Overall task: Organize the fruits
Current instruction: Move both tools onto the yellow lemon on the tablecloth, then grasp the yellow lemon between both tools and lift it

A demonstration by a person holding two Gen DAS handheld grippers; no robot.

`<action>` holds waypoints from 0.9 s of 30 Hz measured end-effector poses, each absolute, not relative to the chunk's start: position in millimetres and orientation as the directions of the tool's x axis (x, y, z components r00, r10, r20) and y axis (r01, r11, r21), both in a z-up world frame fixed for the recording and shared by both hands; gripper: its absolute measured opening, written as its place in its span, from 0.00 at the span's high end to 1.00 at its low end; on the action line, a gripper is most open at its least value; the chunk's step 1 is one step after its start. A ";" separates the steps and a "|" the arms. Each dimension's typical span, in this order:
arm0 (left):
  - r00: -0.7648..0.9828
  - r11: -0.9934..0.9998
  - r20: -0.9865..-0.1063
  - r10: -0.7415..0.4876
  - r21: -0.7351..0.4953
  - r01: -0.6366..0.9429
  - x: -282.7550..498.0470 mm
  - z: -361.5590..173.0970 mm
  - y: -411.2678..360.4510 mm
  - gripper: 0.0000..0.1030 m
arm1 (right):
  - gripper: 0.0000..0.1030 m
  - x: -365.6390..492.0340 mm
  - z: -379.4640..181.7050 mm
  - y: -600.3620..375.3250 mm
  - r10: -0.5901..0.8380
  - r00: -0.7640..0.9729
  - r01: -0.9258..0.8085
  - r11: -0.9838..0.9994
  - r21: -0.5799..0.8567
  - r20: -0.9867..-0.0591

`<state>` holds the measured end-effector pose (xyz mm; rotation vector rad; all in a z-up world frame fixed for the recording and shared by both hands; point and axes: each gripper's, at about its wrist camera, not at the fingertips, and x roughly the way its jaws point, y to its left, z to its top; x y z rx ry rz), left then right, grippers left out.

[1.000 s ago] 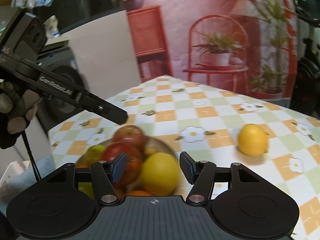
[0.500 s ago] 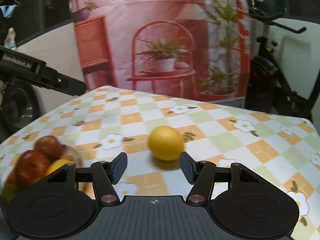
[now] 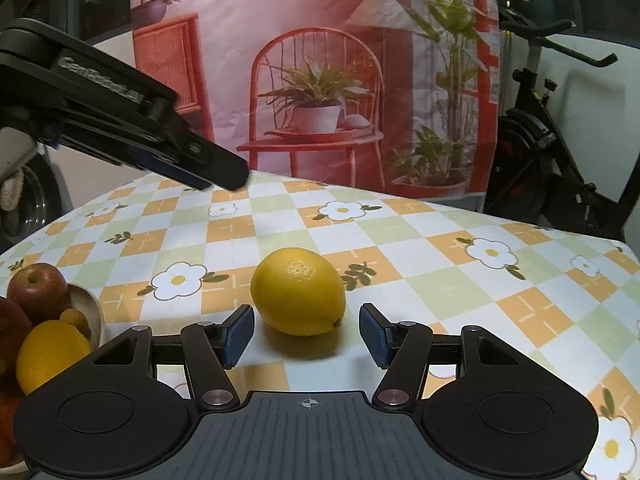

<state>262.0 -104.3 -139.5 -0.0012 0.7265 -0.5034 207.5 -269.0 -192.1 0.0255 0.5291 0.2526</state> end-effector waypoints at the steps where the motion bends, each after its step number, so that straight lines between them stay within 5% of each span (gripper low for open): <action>1: 0.624 0.878 -0.638 -0.451 -0.191 0.440 265.4 -142.4 -104.3 0.63 | 0.47 210.0 -193.9 -268.6 0.247 0.832 -0.233 0.968 0.090 -0.498; 27: 0.475 0.826 -0.699 -0.535 -0.315 0.467 294.5 -175.4 -120.1 0.64 | 0.51 238.0 -202.2 -269.3 0.305 0.780 -0.270 0.952 0.146 -0.547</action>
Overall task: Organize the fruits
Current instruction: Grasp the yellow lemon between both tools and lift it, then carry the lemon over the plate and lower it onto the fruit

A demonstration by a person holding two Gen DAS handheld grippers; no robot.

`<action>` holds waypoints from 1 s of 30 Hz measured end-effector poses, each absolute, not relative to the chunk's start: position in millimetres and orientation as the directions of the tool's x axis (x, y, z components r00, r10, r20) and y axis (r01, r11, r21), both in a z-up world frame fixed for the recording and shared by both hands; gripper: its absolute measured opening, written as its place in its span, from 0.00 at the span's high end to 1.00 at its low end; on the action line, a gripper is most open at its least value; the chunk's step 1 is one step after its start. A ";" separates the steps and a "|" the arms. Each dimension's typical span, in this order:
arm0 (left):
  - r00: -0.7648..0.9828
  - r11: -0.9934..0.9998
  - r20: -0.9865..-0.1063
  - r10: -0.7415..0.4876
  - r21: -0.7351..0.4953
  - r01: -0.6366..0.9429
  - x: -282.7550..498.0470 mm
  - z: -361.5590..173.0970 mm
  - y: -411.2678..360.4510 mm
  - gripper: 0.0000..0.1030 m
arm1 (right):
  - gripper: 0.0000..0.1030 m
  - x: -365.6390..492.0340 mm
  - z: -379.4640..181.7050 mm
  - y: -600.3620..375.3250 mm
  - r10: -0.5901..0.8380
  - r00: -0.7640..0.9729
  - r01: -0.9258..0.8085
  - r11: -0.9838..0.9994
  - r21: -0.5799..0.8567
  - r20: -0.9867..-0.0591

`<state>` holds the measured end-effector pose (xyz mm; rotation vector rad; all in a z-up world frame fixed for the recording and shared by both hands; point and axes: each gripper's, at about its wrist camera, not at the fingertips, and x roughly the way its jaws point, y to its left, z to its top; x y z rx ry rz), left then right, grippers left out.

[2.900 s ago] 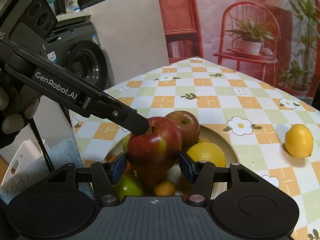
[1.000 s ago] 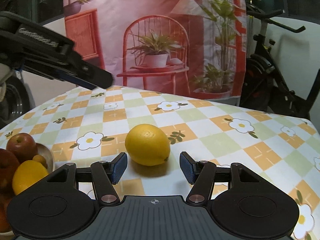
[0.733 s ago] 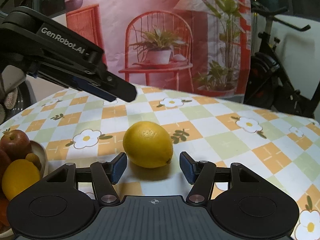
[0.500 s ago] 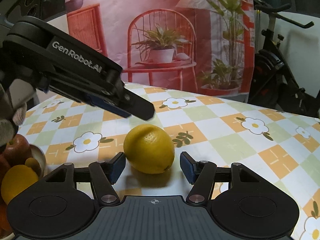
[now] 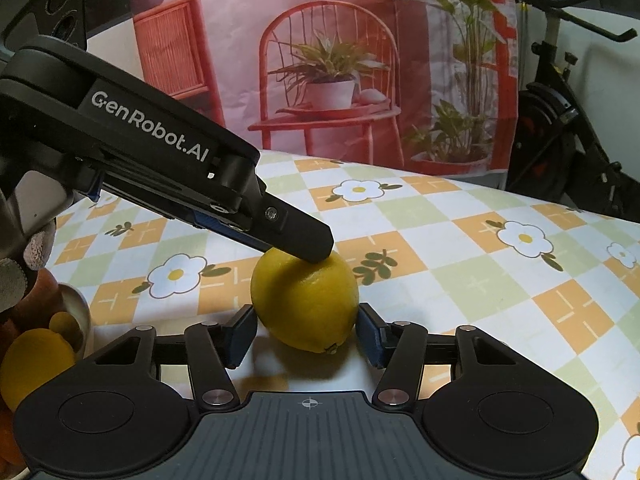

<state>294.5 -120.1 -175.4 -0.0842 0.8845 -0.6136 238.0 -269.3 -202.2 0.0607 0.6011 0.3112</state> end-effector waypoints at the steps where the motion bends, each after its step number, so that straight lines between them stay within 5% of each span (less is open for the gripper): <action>1: 0.472 0.825 -0.699 -0.536 -0.316 0.469 294.5 -175.3 -120.0 0.64 | 0.51 237.6 -202.3 -269.5 0.308 0.779 -0.269 0.951 0.152 -0.547; 30: 0.515 0.822 -0.664 -0.542 -0.291 0.490 195.7 -109.3 -21.2 0.64 | 0.52 161.3 -134.7 -177.0 0.474 0.748 -0.463 0.874 0.146 -0.464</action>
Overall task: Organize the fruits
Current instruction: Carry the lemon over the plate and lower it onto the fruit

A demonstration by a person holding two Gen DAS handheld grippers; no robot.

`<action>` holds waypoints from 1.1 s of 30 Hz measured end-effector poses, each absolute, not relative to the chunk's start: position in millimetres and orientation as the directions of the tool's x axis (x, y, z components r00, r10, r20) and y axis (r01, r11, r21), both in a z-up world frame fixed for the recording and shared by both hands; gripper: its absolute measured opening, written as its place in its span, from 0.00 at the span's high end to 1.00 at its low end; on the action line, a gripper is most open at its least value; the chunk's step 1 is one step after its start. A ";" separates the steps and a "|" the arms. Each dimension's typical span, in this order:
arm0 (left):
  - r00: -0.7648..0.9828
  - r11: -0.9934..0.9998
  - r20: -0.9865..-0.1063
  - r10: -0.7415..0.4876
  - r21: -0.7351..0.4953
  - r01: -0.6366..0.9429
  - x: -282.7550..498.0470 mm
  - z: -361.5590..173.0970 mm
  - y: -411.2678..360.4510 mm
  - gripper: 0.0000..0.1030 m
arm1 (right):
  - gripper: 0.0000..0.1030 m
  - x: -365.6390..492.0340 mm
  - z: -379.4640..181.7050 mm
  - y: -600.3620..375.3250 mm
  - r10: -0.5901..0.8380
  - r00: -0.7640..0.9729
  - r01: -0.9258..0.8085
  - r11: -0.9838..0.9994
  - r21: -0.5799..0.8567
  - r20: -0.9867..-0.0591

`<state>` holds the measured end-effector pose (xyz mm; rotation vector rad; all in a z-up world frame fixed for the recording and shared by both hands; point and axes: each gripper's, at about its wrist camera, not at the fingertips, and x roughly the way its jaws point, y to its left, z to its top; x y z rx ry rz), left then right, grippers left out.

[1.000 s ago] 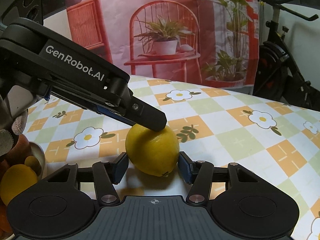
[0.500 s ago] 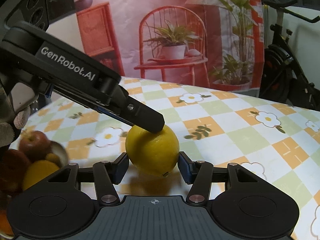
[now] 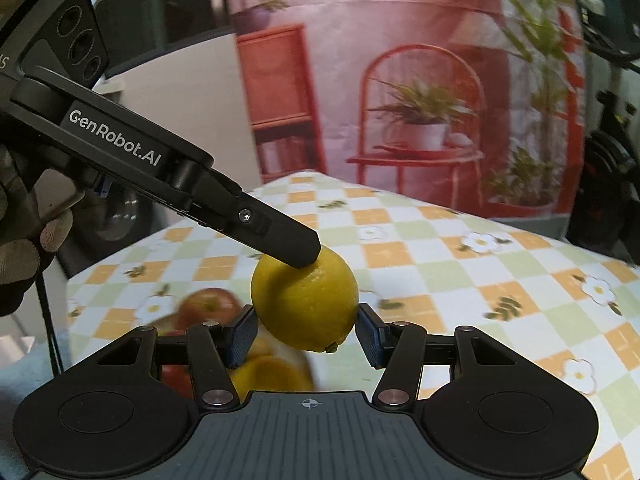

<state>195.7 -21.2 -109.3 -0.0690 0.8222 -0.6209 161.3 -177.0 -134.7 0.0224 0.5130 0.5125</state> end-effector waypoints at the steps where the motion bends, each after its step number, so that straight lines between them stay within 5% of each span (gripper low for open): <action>1: 0.520 0.824 -0.663 -0.539 -0.287 0.488 190.9 -107.4 -16.4 0.64 | 0.52 159.0 -132.3 -171.0 0.482 0.744 -0.472 0.869 0.145 -0.464; 33: 0.492 0.831 -0.681 -0.542 -0.350 0.432 149.1 -125.3 82.0 0.64 | 0.52 131.1 -122.5 -49.6 0.530 0.591 -0.648 0.761 0.033 -0.607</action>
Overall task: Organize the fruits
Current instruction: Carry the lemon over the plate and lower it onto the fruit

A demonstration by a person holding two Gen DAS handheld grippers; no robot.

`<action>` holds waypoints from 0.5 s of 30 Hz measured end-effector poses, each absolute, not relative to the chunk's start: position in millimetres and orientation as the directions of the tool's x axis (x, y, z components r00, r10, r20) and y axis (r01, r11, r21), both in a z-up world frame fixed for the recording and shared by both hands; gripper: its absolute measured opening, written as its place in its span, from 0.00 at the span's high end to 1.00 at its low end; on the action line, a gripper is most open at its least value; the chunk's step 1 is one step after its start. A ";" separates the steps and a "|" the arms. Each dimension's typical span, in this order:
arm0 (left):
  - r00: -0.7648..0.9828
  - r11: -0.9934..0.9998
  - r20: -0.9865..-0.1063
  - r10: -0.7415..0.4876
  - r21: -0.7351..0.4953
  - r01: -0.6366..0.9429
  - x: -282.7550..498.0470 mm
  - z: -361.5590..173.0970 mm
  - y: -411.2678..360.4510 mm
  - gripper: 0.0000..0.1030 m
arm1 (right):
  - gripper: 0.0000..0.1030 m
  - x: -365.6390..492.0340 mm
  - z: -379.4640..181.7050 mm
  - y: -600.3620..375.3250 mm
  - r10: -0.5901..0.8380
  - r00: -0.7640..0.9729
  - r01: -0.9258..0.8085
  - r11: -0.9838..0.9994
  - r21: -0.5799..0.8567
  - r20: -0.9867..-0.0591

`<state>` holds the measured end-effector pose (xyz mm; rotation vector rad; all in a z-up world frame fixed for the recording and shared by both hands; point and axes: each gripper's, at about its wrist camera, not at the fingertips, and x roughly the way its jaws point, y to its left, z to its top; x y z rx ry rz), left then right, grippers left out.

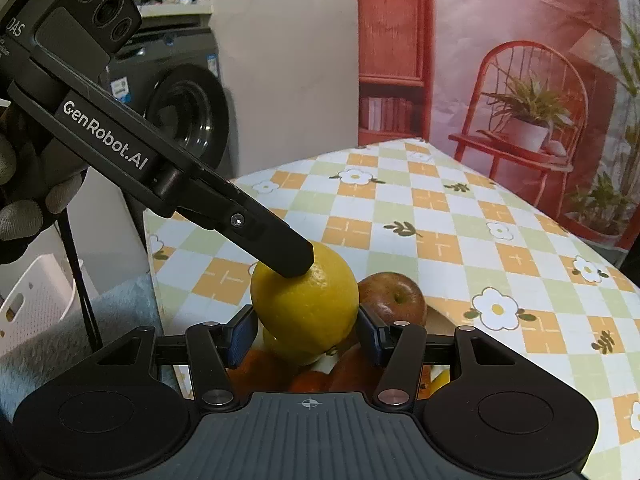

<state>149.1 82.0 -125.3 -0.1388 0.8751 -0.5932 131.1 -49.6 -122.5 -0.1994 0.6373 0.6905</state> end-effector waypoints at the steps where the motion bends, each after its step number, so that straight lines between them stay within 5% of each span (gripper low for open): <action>1: 0.490 0.830 -0.681 -0.545 -0.355 0.429 148.8 -126.7 83.3 0.64 | 0.52 131.0 -122.7 -48.3 0.527 0.589 -0.650 0.760 0.029 -0.613; 15: 0.475 0.829 -0.686 -0.551 -0.384 0.407 148.3 -139.6 94.8 0.64 | 0.52 135.8 -127.8 -27.7 0.477 0.554 -0.679 0.733 -0.040 -0.682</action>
